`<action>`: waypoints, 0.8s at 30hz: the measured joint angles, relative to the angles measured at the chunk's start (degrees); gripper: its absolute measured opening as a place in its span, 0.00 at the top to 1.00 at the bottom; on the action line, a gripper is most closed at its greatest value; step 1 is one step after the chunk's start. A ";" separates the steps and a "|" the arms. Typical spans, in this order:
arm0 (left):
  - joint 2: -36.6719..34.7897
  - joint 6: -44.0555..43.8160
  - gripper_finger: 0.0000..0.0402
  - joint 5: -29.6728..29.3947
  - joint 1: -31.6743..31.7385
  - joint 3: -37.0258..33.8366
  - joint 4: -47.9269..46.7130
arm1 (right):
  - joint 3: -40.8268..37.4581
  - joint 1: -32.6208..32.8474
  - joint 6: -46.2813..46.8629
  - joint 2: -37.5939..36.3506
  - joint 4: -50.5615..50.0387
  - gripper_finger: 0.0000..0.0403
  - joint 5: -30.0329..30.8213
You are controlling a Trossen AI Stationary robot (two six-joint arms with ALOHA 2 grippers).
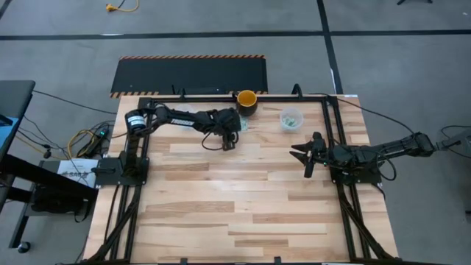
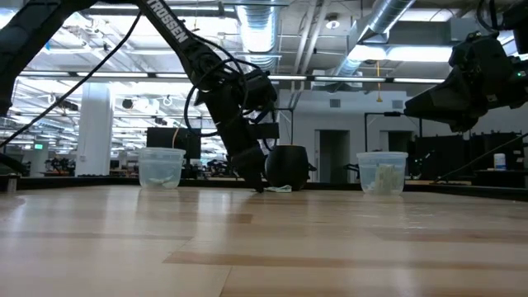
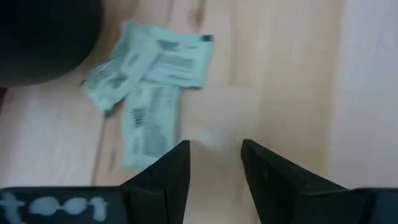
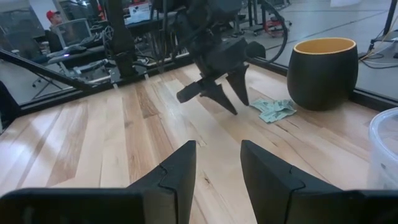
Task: Pick and place Stevia / Truvia into bins
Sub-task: Put the stevia packet into the left transparent container
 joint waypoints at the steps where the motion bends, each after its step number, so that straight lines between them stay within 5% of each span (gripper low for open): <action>1: -0.13 0.34 0.66 -0.48 -0.60 -0.01 -0.17 | 0.00 0.02 0.00 0.00 0.00 0.70 0.00; 19: -2.44 -2.63 0.66 -9.62 -2.06 -0.68 3.52 | 0.00 0.00 0.01 0.00 0.00 0.70 0.02; 24: -2.44 -0.17 0.66 -7.39 -0.75 -0.68 3.59 | -0.01 0.01 0.02 0.00 0.00 0.70 0.02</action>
